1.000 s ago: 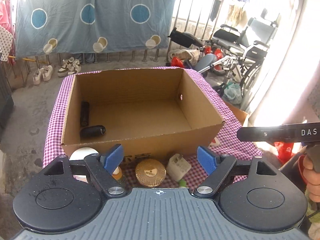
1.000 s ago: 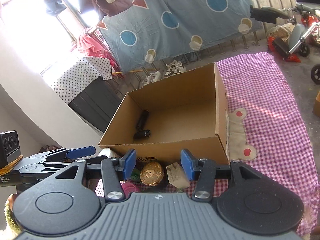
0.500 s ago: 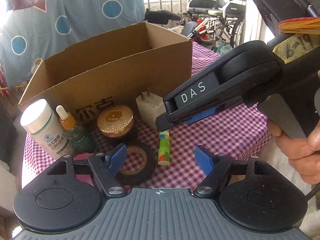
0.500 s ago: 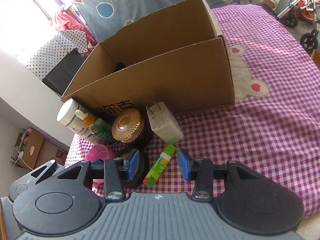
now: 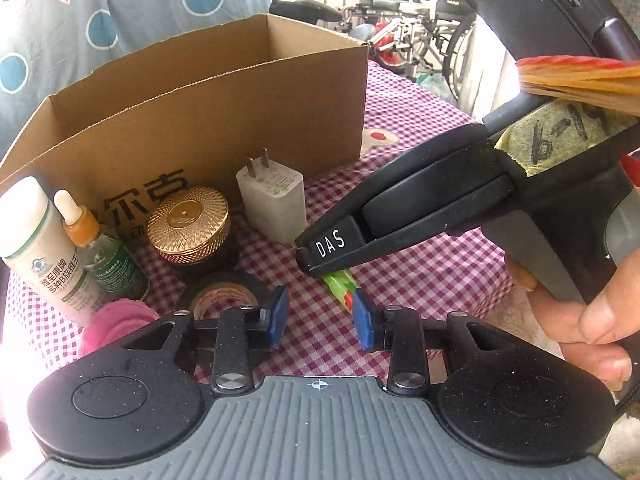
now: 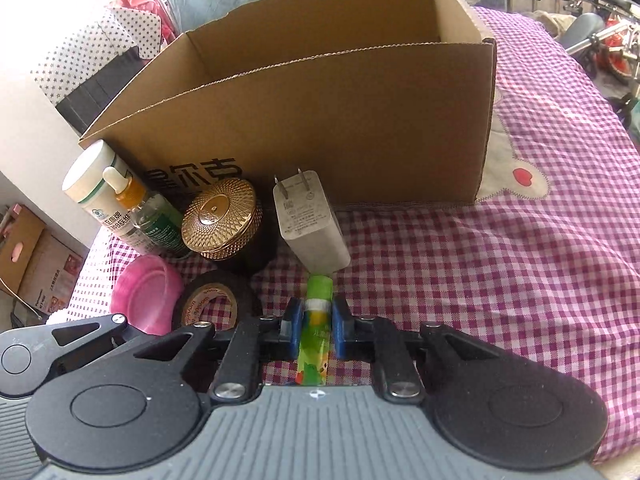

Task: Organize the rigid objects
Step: 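Move the right gripper to the green-and-white stick and grasp it, then lift the green-and-white stick and lower it into the box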

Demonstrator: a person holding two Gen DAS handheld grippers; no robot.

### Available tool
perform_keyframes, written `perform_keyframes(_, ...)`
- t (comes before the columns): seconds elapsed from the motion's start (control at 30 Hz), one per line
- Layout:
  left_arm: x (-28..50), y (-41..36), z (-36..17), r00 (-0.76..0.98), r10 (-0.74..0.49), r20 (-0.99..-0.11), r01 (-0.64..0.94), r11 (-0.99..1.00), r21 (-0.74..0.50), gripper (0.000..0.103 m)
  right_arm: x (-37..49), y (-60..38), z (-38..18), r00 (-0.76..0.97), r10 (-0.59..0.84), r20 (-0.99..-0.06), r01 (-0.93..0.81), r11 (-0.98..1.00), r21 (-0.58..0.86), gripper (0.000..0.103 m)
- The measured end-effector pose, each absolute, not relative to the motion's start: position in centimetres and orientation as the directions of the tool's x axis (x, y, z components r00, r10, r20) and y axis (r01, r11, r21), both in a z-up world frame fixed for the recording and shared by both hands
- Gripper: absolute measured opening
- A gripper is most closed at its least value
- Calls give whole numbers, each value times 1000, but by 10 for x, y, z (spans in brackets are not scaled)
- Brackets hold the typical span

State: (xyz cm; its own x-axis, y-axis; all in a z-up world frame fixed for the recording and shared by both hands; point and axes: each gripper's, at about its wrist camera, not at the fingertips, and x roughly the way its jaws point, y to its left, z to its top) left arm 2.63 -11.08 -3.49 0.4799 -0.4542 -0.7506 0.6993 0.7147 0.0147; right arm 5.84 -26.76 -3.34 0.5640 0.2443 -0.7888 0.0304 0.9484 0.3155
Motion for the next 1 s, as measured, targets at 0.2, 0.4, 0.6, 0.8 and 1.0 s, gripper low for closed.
perform_keyframes(0.2, 30, -124, -34, 417, -489, -766, 720, 692, -50, 36, 50, -292, -36, 575, 241, -782, 82, 934, 349, 16)
perform_keyframes(0.4, 36, -131, -35, 350, -517, -781, 719, 682, -129, 38, 47, -315, -40, 580, 302, -757, 111, 891, 440, 16)
perform_keyframes(0.6, 42, -137, -40, 359, -488, -796, 710, 696, -107, 40, 45, -324, -39, 578, 343, -740, 123, 860, 495, 16)
perform_keyframes(0.8, 43, -146, -42, 375, -481, -792, 715, 694, -83, 37, 44, -326, -40, 573, 369, -731, 115, 847, 518, 17)
perform_keyframes(1.0, 46, -147, -42, 387, -489, -782, 706, 703, -89, 35, 42, -327, -42, 581, 381, -719, 113, 837, 535, 17)
